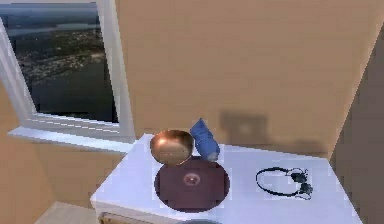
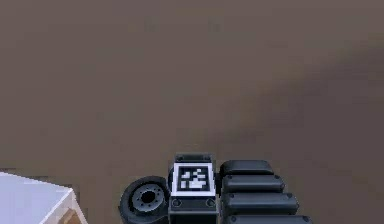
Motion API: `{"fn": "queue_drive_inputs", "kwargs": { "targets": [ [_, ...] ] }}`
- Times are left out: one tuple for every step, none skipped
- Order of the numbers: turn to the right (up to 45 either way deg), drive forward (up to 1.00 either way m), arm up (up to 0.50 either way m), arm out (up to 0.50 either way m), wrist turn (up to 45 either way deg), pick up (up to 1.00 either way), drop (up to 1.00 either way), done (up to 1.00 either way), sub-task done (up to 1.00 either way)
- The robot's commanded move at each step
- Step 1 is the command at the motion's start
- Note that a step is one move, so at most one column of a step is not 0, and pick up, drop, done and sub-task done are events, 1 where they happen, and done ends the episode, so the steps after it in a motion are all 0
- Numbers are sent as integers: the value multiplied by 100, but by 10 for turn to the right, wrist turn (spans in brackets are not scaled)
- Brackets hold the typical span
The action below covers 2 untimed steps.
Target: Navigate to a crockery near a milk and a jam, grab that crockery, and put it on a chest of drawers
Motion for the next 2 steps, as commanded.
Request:
{"fn": "queue_drive_inputs", "kwargs": {
  "targets": [
    [270, 0, 0, 0, 0, 0, 0, 0, 0],
    [-180, 0, 0, 0, 0, 0, 0, 0, 0]
  ]
}}
